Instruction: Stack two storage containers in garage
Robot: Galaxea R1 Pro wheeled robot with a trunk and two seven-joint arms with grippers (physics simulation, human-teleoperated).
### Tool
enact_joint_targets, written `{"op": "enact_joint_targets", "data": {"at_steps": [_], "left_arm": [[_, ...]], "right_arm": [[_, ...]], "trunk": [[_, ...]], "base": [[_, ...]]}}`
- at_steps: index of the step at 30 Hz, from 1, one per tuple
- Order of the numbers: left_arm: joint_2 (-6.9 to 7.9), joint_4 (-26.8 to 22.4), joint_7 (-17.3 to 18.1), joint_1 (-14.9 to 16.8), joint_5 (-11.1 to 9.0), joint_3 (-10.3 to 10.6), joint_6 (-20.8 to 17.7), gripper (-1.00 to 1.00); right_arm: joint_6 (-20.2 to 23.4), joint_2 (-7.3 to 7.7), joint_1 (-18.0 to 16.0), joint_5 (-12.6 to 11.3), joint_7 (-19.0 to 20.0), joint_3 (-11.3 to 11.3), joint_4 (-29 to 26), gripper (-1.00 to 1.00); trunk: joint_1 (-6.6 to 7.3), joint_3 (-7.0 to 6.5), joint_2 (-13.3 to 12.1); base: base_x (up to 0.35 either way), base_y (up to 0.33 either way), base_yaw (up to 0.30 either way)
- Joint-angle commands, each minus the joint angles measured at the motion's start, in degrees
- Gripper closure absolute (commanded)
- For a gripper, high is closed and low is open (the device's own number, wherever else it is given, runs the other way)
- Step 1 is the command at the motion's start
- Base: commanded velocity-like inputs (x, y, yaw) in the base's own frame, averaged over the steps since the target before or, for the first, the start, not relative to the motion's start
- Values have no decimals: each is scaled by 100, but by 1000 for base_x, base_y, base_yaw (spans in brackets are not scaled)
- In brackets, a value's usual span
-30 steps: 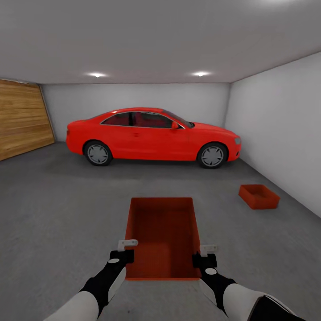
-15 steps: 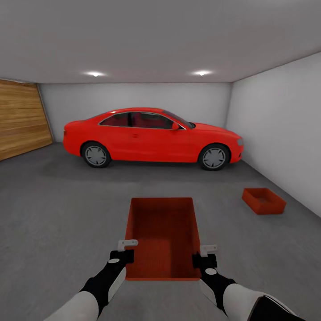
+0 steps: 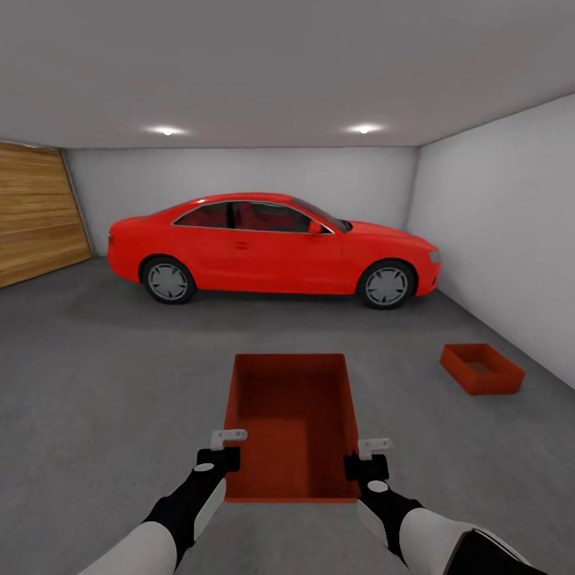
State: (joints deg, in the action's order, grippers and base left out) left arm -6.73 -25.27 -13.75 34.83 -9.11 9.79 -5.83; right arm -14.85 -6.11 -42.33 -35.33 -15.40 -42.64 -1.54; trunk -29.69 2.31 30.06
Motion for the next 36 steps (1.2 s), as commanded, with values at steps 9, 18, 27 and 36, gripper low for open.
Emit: {"op": "enact_joint_targets", "data": {"at_steps": [9,18,27,36], "left_arm": [[13,-22,-93,6,58,-126,-41,100],[7,-22,-93,6,58,-126,-41,100],[6,-22,-93,6,58,-126,-41,100],[5,-22,-93,6,58,-126,-41,100]], "right_arm": [[-59,22,-5,-132,-15,303,13,100],[-61,22,-7,-131,-13,300,13,100],[-61,20,-4,-131,-15,301,13,100],[-61,20,-5,-125,-9,300,13,100]], "trunk": [[-6,12,11],[-6,12,11],[-6,12,11],[-6,12,11]], "base": [[321,0,0],[321,0,0],[321,0,0],[321,0,-39]]}}
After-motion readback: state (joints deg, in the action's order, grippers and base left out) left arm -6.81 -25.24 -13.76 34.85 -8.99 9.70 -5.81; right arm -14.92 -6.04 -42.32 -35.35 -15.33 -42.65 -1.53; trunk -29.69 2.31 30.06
